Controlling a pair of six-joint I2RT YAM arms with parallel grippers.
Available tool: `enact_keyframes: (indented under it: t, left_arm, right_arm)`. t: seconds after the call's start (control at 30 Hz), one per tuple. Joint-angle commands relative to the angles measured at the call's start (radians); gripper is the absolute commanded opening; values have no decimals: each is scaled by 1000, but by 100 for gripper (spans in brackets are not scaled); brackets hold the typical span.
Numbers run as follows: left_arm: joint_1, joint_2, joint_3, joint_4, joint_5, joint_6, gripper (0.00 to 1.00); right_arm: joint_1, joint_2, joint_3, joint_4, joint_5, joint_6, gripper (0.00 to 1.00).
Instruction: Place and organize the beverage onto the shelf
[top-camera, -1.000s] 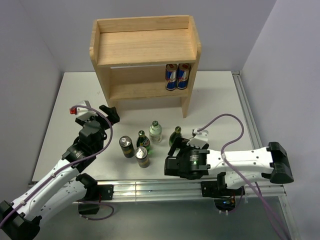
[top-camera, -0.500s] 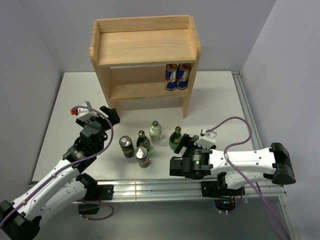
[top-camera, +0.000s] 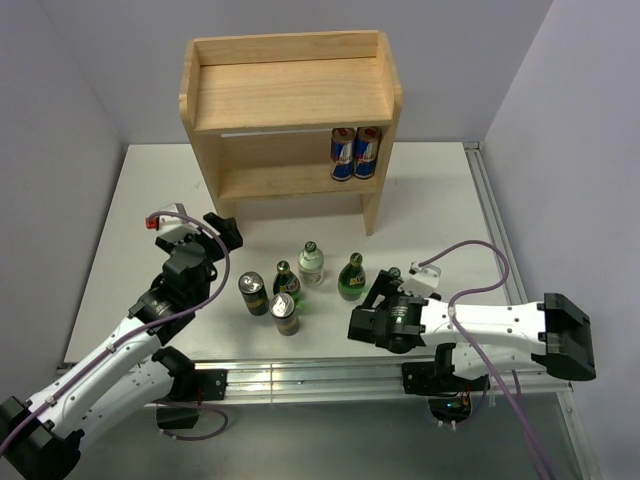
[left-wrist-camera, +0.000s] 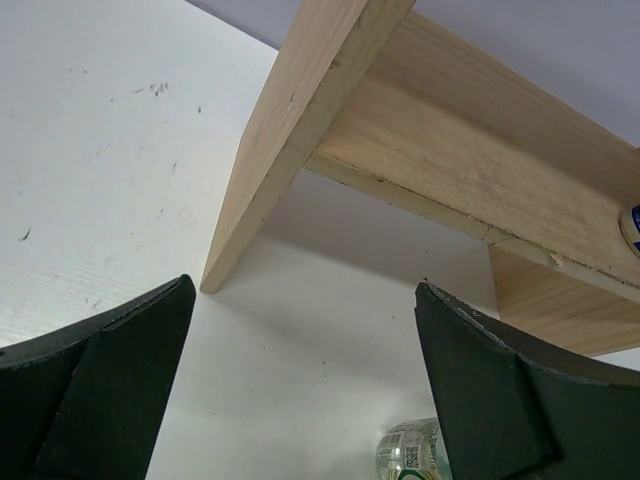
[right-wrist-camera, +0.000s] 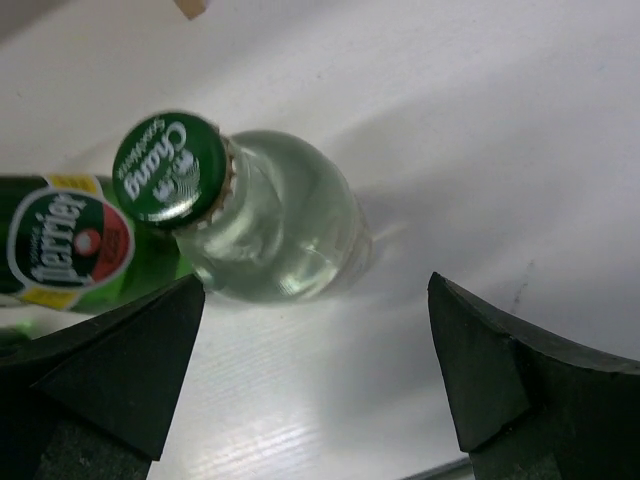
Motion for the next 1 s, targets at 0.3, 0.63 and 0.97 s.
enact_keyframes:
  t: [0.3, 0.63, 0.97]
  left_arm:
    - [-5, -1, -11, 55, 19, -7, 99]
    - [-4, -5, -14, 53, 22, -10, 99]
    - [-4, -1, -17, 62, 28, -15, 99]
  right_arm:
    - [-238, -30, -124, 553, -39, -403, 100]
    - [-320, 111, -107, 657, -7, -449, 100]
    - [-355, 183, -105, 700, 36, -442, 100]
